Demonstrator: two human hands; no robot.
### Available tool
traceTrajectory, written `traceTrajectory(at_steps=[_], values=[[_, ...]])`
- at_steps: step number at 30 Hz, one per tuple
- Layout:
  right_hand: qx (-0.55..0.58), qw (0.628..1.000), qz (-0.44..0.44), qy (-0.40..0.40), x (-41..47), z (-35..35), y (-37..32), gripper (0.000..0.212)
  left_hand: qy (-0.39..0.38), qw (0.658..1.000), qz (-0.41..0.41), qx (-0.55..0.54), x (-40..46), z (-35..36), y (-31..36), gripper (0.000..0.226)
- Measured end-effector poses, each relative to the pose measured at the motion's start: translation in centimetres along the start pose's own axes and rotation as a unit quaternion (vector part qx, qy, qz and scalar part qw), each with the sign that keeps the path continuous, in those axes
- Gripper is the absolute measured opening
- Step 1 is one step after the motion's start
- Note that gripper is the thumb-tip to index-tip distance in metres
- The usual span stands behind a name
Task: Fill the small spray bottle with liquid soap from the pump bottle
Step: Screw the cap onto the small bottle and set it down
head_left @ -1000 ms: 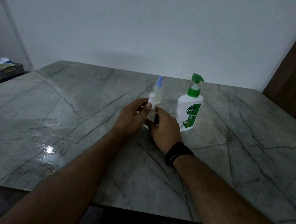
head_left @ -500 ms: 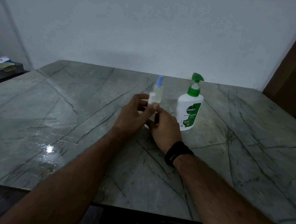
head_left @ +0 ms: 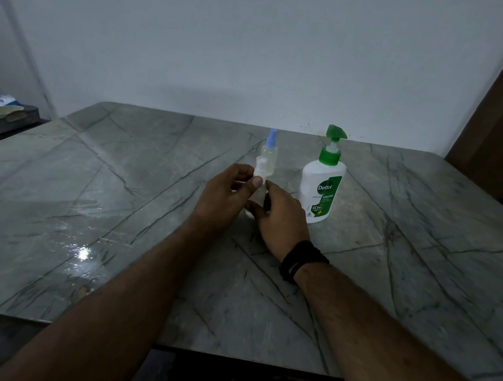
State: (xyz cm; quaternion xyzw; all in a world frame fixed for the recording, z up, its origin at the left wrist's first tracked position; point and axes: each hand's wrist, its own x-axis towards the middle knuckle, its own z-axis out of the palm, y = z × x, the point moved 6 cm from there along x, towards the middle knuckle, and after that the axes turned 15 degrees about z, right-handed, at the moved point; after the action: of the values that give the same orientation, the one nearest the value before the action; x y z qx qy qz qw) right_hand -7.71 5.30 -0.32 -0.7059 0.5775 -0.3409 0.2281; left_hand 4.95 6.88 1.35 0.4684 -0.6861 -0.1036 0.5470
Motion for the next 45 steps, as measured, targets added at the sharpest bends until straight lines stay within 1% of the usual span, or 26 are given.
traceTrajectory(at_steps=[2, 4, 7, 10, 13, 15, 17, 19, 21, 23, 26, 28, 31, 32, 34, 36, 39, 43, 45], values=[[0.007, 1.000, 0.000, 0.003, 0.0, -0.1, 0.0, 0.045, 0.001, 1.000, 0.005, 0.001, -0.3, 0.2, 0.0, 0.027], [0.022, 1.000, 0.000, 0.005, -0.2, -0.1, 0.1, 0.036, -0.015, 1.000, 0.010, 0.005, -0.5, 0.6, 0.1, 0.031], [0.030, 0.999, -0.003, 0.010, -0.2, -0.3, 0.1, 0.033, -0.028, 0.999, 0.015, 0.022, -0.5, 0.8, 0.1, 0.036], [0.039, 0.999, 0.002, 0.008, -0.3, -0.3, 0.1, 0.045, -0.025, 0.999, 0.019, 0.034, -0.6, 0.7, 0.0, 0.034], [0.038, 0.999, 0.010, 0.000, -0.5, -0.7, 0.3, 0.062, -0.031, 0.998, 0.020, 0.046, -0.6, 0.7, 0.0, 0.038], [0.025, 1.000, 0.003, -0.003, -1.0, -1.0, 0.4, 0.070, -0.033, 0.998, 0.014, 0.052, -0.6, 0.6, -0.1, 0.040], [-0.003, 1.000, -0.012, -0.007, -1.9, -1.5, 0.3, 0.071, -0.037, 0.998, 0.011, 0.055, -0.7, 0.7, -0.3, 0.042], [-0.019, 0.999, -0.042, -0.001, -3.0, -2.1, 0.1, 0.064, -0.042, 0.997, 0.013, 0.057, -0.7, 0.7, -0.4, 0.044], [-0.025, 0.996, -0.079, 0.038, -4.2, -3.3, 0.0, 0.053, -0.049, 0.997, 0.012, 0.066, -0.8, 0.7, -0.5, 0.048], [-0.031, 0.988, -0.099, 0.111, -5.0, -5.0, 0.4, 0.047, -0.059, 0.994, 0.004, 0.087, -0.8, 0.8, -0.7, 0.050], [-0.029, 0.972, -0.082, 0.220, -5.1, -7.4, 1.8, 0.060, -0.080, 0.990, -0.018, 0.114, -0.9, 1.0, -1.2, 0.051], [-0.022, 0.969, -0.043, 0.241, -4.4, -8.0, 3.1, 0.076, -0.090, 0.988, -0.026, 0.125, -1.1, 1.1, -1.4, 0.048], [0.006, 0.980, 0.040, 0.193, -2.5, -7.6, 5.2, 0.108, -0.102, 0.985, -0.038, 0.135, -1.3, 0.9, -1.7, 0.048], [0.019, 0.983, 0.062, 0.171, -1.9, -7.3, 5.7, 0.115, -0.107, 0.984, -0.040, 0.137, -1.3, 0.9, -1.8, 0.049], [0.032, 0.986, 0.084, 0.142, -1.0, -6.8, 6.2, 0.122, -0.114, 0.982, -0.041, 0.143, -1.3, 0.8, -1.8, 0.049], [0.030, 0.988, 0.091, 0.125, -0.2, -6.4, 6.5, 0.124, -0.120, 0.980, -0.045, 0.151, -1.3, 0.7, -1.9, 0.049], [0.037, 0.989, 0.101, 0.101, 0.7, -6.2, 6.9, 0.121, -0.120, 0.978, -0.055, 0.162, -1.0, 0.4, -2.4, 0.049], [0.043, 0.987, 0.116, 0.104, 1.9, -6.1, 7.4, 0.106, -0.121, 0.976, -0.075, 0.168, -0.2, -0.5, -3.9, 0.050], [0.031, 0.985, 0.128, 0.108, 2.7, -6.0, 7.5, 0.102, -0.114, 0.975, -0.083, 0.174, 0.3, -1.0, -4.7, 0.050]])
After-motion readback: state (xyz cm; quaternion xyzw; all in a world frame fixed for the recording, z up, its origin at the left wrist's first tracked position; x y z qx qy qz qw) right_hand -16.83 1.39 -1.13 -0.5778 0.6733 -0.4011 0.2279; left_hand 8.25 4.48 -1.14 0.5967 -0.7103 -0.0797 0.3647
